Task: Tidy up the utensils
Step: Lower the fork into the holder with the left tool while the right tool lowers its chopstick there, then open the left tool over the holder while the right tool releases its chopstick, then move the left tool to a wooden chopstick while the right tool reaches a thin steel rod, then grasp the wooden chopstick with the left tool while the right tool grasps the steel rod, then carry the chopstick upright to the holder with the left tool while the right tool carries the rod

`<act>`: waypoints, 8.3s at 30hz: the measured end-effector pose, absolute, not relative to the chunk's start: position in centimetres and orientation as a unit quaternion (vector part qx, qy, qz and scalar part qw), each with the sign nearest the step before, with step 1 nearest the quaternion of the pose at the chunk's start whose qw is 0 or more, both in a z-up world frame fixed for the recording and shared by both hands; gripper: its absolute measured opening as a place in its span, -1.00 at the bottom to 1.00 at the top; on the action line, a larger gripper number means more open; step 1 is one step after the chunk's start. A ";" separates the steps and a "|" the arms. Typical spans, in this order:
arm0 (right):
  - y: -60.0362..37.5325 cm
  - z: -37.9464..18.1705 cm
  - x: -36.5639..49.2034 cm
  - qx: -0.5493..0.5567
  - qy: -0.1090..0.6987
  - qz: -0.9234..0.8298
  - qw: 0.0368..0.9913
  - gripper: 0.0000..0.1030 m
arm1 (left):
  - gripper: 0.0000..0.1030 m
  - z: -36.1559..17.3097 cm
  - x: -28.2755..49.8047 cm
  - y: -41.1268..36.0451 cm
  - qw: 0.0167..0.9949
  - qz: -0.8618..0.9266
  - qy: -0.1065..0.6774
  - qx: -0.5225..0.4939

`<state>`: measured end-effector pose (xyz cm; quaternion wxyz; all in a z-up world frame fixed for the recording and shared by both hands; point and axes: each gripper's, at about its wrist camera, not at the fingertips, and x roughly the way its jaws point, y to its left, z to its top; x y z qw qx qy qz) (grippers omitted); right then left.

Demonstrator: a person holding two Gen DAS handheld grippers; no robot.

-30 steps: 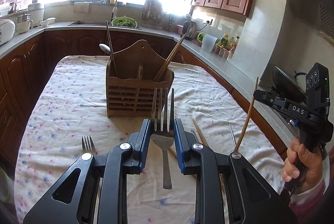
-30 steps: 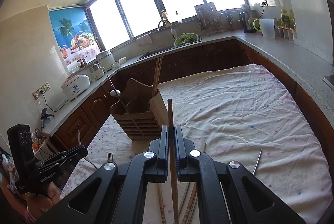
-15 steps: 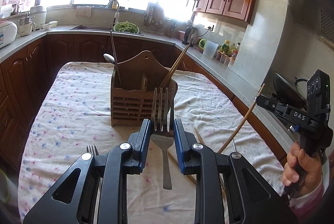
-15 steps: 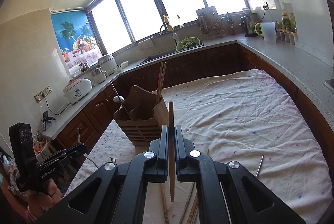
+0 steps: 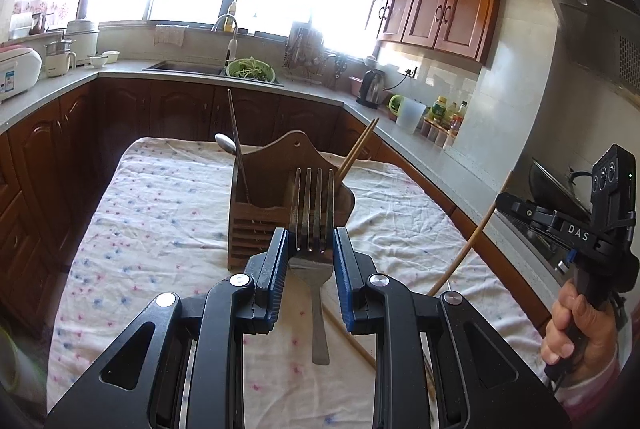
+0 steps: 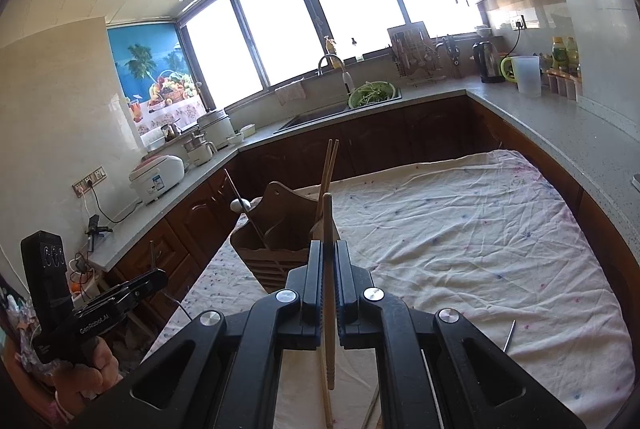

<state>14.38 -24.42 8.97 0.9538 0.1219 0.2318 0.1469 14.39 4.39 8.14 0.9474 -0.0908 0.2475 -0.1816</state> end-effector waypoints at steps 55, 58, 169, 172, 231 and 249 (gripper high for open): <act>-19.6 6.9 29.2 0.134 0.243 0.142 0.950 -0.87 | -0.58 3.5 31.3 2.7 0.955 -0.080 0.272 -0.085; -19.7 7.1 29.2 0.140 0.241 0.147 0.949 -0.80 | -0.57 3.7 31.3 2.8 0.953 -0.080 0.278 -0.088; -31.2 -1.3 16.0 0.112 0.351 0.059 0.928 -0.91 | -0.92 -3.2 19.7 -9.1 0.877 -0.238 0.417 0.039; -30.7 0.2 15.3 0.117 0.335 0.068 0.932 -0.91 | -0.92 -1.3 18.7 -7.8 0.887 -0.239 0.394 0.023; -24.5 8.7 15.7 0.104 0.231 0.147 0.956 -0.91 | -0.19 1.6 21.7 4.9 0.911 -0.150 0.349 -0.162; -26.1 8.3 15.3 0.122 0.234 0.136 0.955 -0.91 | -0.85 1.6 25.6 2.2 0.913 -0.157 0.352 -0.131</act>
